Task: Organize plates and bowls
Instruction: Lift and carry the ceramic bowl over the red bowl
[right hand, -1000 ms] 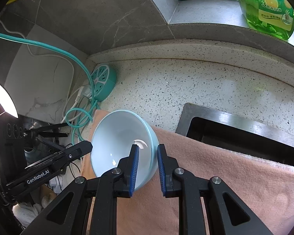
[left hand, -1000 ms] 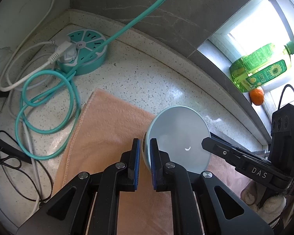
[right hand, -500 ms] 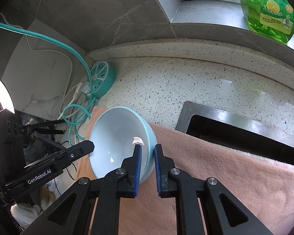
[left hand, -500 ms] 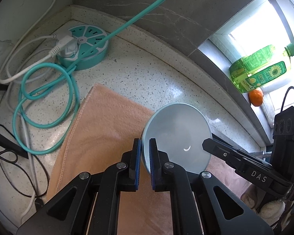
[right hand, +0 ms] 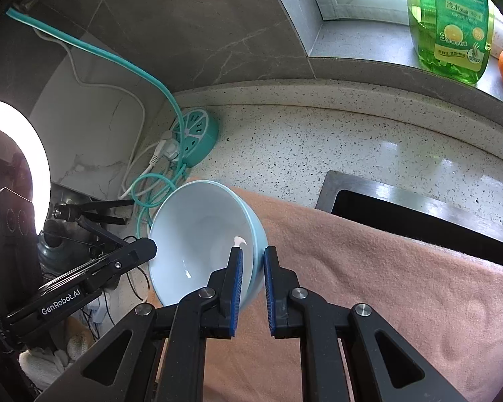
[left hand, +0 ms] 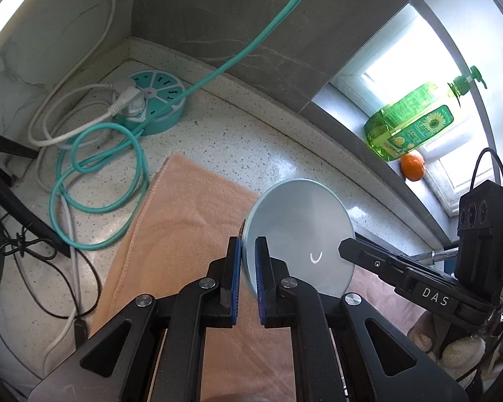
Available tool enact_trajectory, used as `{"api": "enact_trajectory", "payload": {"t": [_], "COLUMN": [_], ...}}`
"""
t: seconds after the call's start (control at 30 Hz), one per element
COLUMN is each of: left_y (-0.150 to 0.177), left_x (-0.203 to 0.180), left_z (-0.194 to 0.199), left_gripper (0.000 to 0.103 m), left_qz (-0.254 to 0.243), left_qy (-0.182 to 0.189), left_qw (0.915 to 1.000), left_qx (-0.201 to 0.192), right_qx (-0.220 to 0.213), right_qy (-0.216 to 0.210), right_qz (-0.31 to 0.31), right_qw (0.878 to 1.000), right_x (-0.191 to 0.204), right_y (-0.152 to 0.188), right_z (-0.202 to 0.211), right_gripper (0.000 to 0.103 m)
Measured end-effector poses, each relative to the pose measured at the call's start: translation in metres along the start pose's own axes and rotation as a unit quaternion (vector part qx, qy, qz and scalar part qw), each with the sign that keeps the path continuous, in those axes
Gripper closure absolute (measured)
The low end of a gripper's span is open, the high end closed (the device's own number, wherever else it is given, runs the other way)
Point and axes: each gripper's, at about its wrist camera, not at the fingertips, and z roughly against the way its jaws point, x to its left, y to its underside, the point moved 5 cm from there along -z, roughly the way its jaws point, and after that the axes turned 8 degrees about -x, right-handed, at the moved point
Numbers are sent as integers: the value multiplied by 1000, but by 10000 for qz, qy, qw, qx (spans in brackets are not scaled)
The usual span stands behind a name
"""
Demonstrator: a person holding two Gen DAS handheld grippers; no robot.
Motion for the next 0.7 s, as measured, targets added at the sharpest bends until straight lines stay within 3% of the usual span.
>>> {"api": "enact_trajectory", "payload": {"t": [0.7], "left_y": [49], "left_x": [0], "left_z": [99], "left_gripper": [96], "left_qz": [-53], "left_qy": [222], "left_qw": [9983], "left_qx": [-532], "right_qx": [-265], "right_qy": [-197], "right_qz": [397], "right_qw": [9987], "right_x": [67], "right_y": [53], "right_z": [77], "right_gripper": [91]}}
